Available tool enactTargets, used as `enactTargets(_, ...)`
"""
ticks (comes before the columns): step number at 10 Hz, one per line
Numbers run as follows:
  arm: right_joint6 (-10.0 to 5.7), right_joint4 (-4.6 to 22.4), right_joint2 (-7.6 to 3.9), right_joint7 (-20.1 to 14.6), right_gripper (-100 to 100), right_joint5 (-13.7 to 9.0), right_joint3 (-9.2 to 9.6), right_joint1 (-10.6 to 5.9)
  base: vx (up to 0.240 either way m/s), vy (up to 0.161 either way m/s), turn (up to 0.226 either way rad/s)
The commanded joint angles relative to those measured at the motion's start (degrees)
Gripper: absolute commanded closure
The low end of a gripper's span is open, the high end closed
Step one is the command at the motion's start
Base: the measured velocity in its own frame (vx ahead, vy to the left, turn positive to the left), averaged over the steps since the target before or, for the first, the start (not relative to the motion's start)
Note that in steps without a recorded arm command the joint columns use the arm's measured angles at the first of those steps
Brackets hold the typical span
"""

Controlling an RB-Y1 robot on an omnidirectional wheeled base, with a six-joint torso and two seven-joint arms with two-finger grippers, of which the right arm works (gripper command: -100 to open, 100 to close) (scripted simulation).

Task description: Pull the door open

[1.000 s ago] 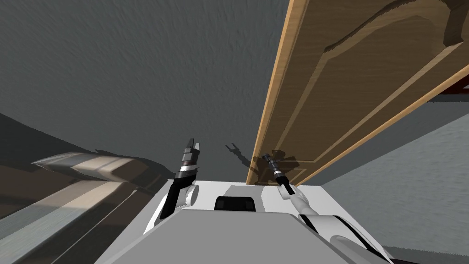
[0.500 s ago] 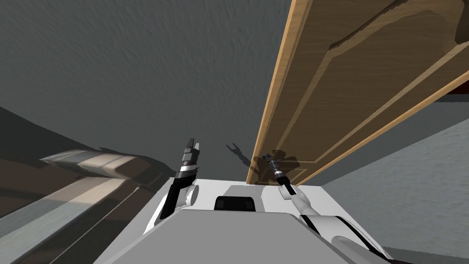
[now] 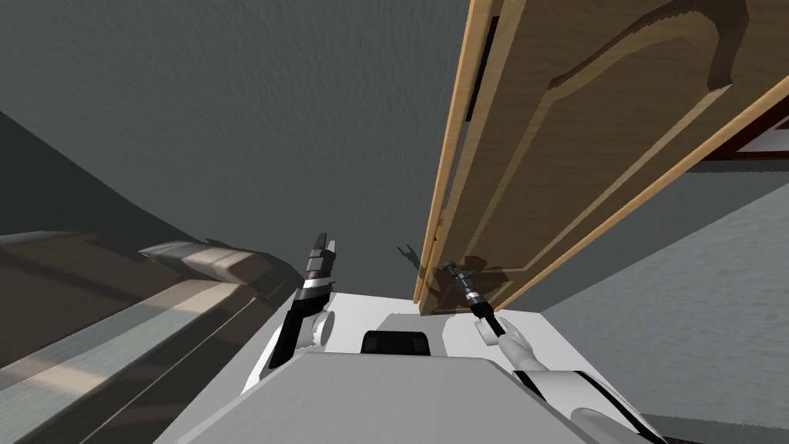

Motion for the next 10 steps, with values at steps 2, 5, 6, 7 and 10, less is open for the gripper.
enactTargets(2,-2.05,-0.6,-2.09,-2.3,100,0.8,1.19,1.35,-0.153,-0.081,0.157)
enactTargets(5,-3.40,0.3,-2.52,-3.2,100,1.2,1.89,1.30,-0.139,-0.065,0.064)
enactTargets(6,-4.86,0.5,-3.18,-4.0,100,1.5,2.34,2.21,-0.129,-0.036,0.146)
enactTargets(7,-5.76,0.6,-3.66,-4.4,100,1.6,2.55,2.71,-0.193,-0.095,0.182)
enactTargets(10,-8.89,1.0,-5.34,-5.8,100,1.9,3.24,4.45,-0.224,-0.112,0.153)
